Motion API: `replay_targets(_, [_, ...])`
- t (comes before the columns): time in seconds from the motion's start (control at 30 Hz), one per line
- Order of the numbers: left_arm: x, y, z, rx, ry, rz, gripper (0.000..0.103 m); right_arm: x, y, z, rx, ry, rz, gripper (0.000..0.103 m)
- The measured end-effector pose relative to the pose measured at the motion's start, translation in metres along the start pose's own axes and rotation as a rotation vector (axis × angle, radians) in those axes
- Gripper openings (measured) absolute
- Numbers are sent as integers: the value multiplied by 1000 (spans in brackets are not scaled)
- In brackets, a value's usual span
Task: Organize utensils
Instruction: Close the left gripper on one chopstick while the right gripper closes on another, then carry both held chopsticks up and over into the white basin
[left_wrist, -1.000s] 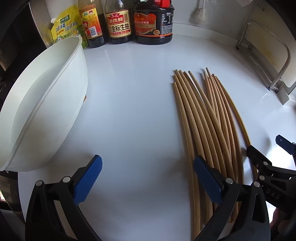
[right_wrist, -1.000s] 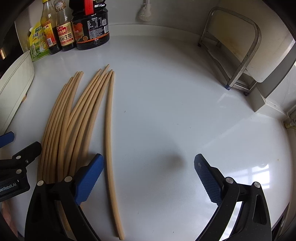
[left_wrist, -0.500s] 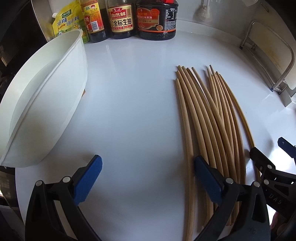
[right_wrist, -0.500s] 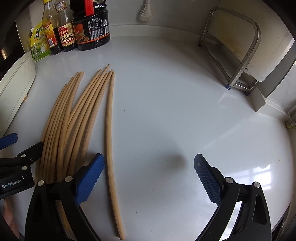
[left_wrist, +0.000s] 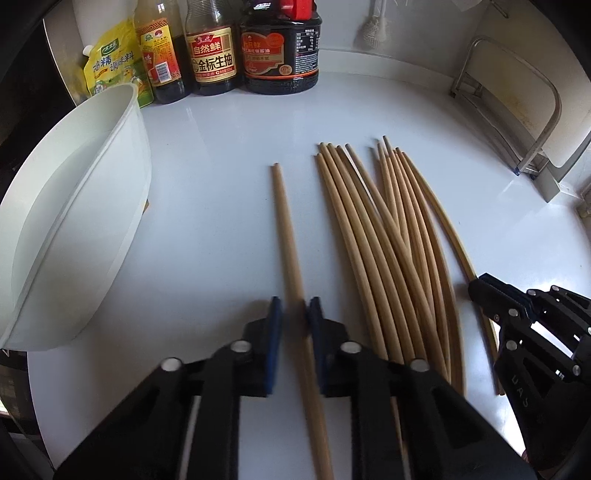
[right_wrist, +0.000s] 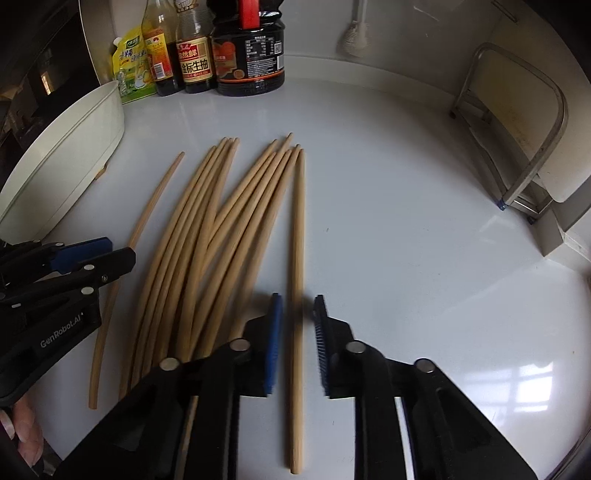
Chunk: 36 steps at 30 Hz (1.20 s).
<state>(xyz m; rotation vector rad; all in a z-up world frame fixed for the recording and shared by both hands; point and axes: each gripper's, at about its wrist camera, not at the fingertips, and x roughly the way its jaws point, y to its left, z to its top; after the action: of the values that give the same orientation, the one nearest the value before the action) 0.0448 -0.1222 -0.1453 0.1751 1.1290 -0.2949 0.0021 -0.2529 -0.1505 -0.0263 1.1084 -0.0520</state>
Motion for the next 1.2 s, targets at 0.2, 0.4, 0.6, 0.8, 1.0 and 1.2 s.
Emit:
replay_targets(0.2, [-2, 5, 1, -8, 24, -27, 7, -3, -16, 0, 105, 20, 69, 6])
replay_targets(0.4, [-20, 10, 9, -2, 6, -52, 7, -21, -20, 4, 143, -1, 75, 6])
replay_targets(0.6, [-51, 23, 23, 6, -34, -91, 7, -53, -6, 19, 156, -49, 84, 6])
replay_targets(0.8, [-92, 55, 37, 7, -74, -112, 7, -79, 27, 45, 143, -91, 133, 6])
replay_targets(1.0, [-115, 115, 52, -20, -101, -66, 7, -81, 87, 86, 92, -125, 212, 6])
replay_targets(1.2, [-121, 182, 63, -68, -137, -2, 7, -70, 160, 128, 32, -137, 292, 6])
